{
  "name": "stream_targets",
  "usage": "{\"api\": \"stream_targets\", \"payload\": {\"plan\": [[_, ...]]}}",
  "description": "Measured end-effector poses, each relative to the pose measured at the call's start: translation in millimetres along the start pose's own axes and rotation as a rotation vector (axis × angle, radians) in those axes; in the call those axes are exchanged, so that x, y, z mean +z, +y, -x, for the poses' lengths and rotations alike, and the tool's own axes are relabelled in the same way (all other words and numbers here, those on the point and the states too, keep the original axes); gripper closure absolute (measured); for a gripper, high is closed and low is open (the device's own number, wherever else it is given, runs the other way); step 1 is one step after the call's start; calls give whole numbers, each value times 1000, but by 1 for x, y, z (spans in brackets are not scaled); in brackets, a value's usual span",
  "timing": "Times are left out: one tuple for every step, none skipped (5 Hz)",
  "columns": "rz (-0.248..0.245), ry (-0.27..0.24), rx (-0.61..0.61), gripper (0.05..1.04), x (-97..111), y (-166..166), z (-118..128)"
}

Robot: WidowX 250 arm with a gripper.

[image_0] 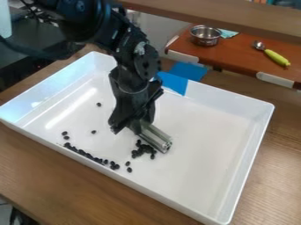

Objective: Sweep into pile

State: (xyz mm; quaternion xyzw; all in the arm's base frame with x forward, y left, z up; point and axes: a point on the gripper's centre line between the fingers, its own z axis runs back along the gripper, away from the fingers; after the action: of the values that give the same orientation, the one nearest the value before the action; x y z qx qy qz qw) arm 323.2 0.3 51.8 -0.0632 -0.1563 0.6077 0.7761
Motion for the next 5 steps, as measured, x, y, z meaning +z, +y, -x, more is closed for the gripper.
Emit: {"api": "stream_targets", "payload": {"plan": [[-20, 78, 46, 743, 15, -16, 9], [-8, 119, 96, 743, 38, -41, 7], [-18, 138, 135, 743, 48, -39, -10], [54, 140, 113, 743, 55, -67, -2], [42, 120, 79, 743, 27, -78, 22]]}}
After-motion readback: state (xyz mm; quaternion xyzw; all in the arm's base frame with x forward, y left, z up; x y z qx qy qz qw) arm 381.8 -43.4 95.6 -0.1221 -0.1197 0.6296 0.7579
